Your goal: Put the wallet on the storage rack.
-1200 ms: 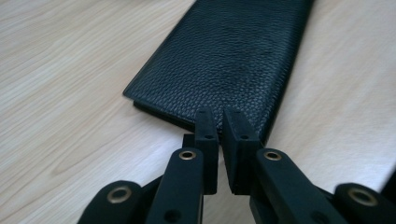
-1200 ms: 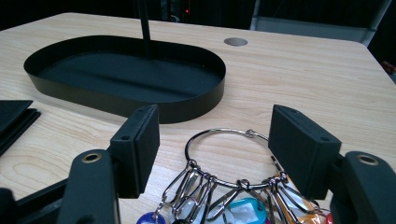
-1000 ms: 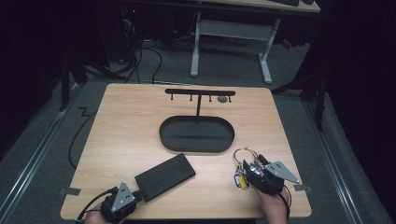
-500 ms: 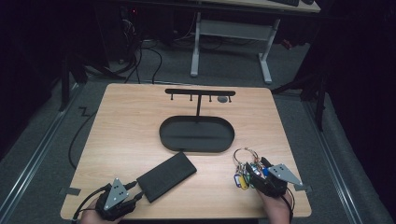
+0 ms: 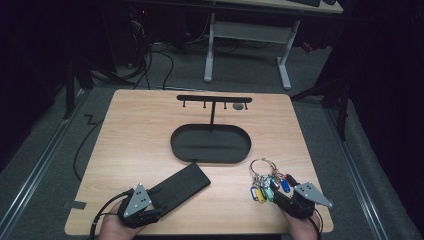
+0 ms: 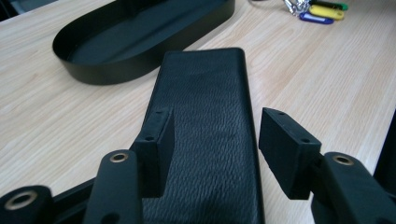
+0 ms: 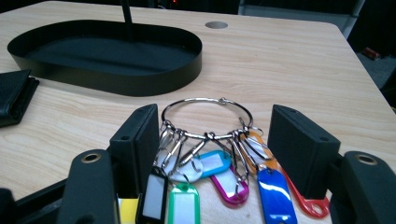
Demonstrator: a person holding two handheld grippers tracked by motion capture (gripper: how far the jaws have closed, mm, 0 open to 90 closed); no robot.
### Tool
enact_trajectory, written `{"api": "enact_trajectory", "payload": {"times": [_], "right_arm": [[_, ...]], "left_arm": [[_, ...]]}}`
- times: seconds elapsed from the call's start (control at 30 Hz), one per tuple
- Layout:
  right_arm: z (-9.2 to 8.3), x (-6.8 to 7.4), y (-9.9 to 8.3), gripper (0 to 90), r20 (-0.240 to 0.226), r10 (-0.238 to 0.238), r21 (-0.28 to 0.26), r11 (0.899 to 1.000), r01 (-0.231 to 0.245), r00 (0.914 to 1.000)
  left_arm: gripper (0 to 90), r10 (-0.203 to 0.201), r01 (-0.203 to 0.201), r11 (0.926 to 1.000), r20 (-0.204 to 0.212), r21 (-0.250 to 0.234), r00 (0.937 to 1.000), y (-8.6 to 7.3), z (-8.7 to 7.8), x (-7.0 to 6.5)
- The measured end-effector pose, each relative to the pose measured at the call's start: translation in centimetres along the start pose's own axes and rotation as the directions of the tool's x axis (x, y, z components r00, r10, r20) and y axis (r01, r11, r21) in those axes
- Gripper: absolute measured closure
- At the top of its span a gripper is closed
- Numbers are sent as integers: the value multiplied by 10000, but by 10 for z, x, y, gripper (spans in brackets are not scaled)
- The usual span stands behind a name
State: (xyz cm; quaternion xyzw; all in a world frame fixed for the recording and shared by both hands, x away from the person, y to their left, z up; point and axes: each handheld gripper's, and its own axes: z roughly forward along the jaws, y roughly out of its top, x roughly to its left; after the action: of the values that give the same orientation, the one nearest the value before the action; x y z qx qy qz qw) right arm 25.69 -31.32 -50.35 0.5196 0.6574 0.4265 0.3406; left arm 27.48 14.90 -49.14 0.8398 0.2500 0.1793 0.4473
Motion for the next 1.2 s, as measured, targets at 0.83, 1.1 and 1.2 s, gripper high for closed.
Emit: {"api": "enact_trajectory", "payload": {"times": [0.83,1.1,1.2], "right_arm": [[-14,-6,-7,348,263,167,88,9998,-170,9995],[-12,-6,-8,349,239,200,153,9997,-204,9995],[-12,-6,-8,349,214,190,151,9997,-193,9996]], "left_arm": [[458,1459,-1468,9838,162,1032,9892,43,68,-15],[443,1526,-1563,9802,395,1213,9875,41,77,-22],[443,1564,-1607,9793,437,1230,9867,41,80,-25]]}}
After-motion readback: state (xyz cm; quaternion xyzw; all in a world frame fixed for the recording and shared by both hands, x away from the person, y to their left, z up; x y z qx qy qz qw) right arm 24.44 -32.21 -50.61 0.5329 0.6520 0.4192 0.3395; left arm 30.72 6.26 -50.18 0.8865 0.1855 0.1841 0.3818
